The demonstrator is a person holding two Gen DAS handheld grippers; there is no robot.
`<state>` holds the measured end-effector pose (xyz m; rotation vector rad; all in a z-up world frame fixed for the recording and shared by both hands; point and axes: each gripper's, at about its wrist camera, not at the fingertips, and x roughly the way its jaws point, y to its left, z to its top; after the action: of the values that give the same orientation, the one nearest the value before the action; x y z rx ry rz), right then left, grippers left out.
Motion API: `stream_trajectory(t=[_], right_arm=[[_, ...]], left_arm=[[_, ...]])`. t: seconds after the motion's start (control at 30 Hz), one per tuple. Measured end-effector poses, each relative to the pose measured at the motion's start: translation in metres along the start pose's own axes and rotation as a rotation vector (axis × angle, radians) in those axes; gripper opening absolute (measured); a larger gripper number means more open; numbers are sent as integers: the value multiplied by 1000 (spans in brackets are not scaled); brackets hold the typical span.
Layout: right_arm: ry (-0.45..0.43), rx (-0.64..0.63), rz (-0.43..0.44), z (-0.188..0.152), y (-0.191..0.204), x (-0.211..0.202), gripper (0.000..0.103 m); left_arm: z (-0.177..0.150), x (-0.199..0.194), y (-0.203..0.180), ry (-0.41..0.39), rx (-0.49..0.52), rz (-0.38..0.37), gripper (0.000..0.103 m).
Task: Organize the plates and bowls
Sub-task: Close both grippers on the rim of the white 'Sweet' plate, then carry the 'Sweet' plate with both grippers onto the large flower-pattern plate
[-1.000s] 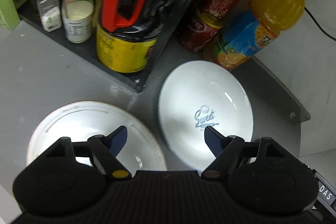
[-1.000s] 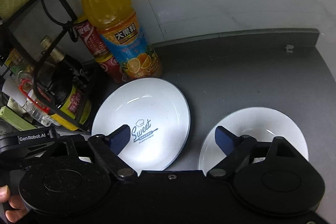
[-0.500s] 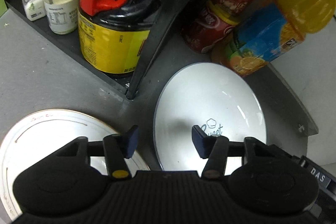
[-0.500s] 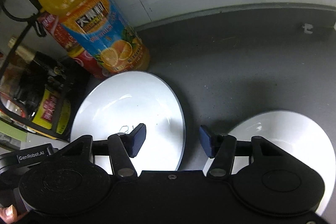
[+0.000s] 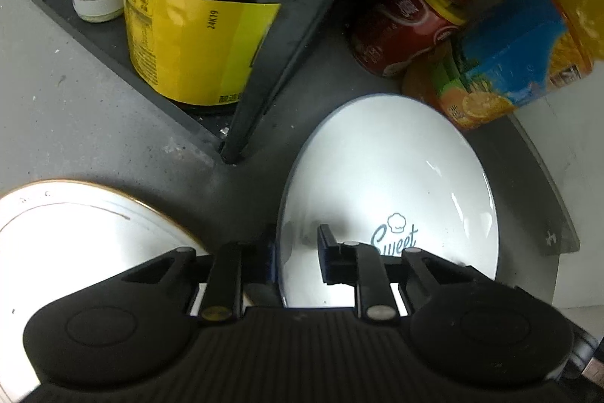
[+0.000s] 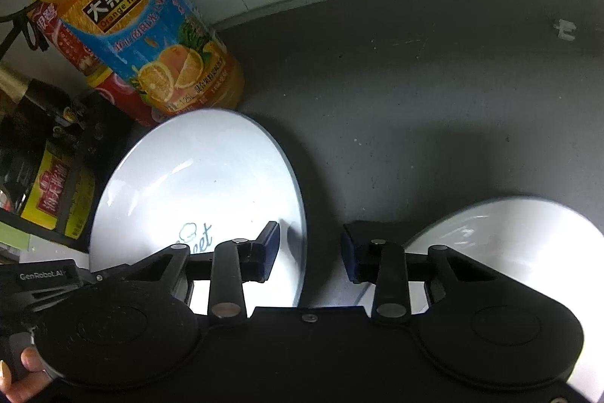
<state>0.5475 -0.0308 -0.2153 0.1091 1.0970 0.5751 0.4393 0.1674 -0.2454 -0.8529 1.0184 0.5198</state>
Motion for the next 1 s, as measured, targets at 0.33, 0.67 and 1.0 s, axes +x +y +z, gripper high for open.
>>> stream_trajectory(t=[0.33,0.67,1.0], right_arm=[[6,38,74,-1,-3,0,11],[-73,85,140,-16,-12,-32,6],[-110,97,126,-33,1,-52,6]], left_arm=[[4,-4,16,11,-68,-46,13],[8,-25,34,4,-117,-137,5],[1,-37,34,5,-78,-154,5]])
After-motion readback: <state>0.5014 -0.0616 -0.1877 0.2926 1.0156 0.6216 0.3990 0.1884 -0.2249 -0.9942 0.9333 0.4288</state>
